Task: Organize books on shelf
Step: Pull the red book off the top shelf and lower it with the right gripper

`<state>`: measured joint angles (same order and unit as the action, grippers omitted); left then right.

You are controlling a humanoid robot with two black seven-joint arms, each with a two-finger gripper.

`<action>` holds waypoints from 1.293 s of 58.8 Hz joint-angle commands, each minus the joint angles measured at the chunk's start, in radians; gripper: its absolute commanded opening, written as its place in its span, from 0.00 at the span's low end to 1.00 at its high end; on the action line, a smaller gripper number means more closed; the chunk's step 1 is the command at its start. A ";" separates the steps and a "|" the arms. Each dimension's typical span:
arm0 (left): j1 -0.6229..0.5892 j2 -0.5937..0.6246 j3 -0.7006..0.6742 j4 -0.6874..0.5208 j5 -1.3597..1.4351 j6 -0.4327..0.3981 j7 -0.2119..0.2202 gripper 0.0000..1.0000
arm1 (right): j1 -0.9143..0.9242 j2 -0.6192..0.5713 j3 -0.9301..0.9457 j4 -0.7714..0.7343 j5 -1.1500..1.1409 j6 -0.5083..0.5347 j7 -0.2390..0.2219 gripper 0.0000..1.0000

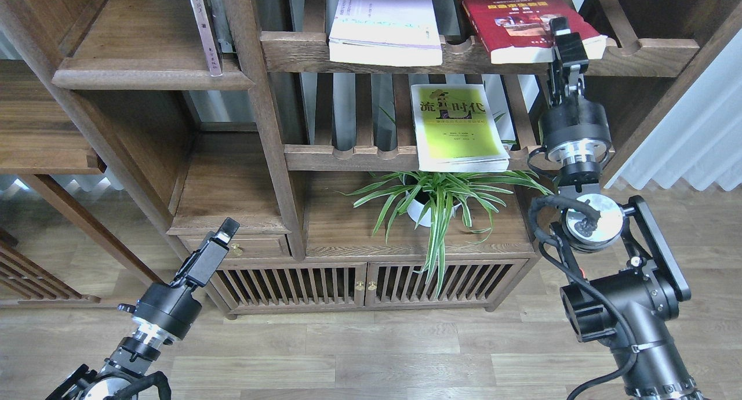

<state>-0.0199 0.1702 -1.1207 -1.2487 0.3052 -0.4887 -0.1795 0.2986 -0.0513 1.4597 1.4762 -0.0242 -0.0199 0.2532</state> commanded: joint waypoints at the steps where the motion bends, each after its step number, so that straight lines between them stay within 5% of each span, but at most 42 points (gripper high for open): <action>1: 0.000 0.000 -0.001 0.000 0.000 0.000 0.000 1.00 | -0.016 0.001 -0.002 0.004 0.001 0.074 0.000 0.05; 26: 0.002 -0.001 -0.001 0.000 0.000 0.000 0.002 1.00 | -0.200 -0.047 -0.007 0.092 0.004 0.239 0.000 0.06; 49: 0.017 -0.027 0.018 -0.001 -0.024 0.000 0.003 1.00 | -0.506 -0.078 0.004 0.138 0.059 0.503 -0.002 0.06; 76: 0.020 -0.069 0.056 -0.001 -0.026 0.000 -0.001 1.00 | -0.788 -0.061 -0.074 0.136 0.092 0.509 0.000 0.06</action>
<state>-0.0040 0.1075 -1.0701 -1.2503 0.2809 -0.4887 -0.1774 -0.4260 -0.1150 1.4330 1.6140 0.0678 0.4893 0.2523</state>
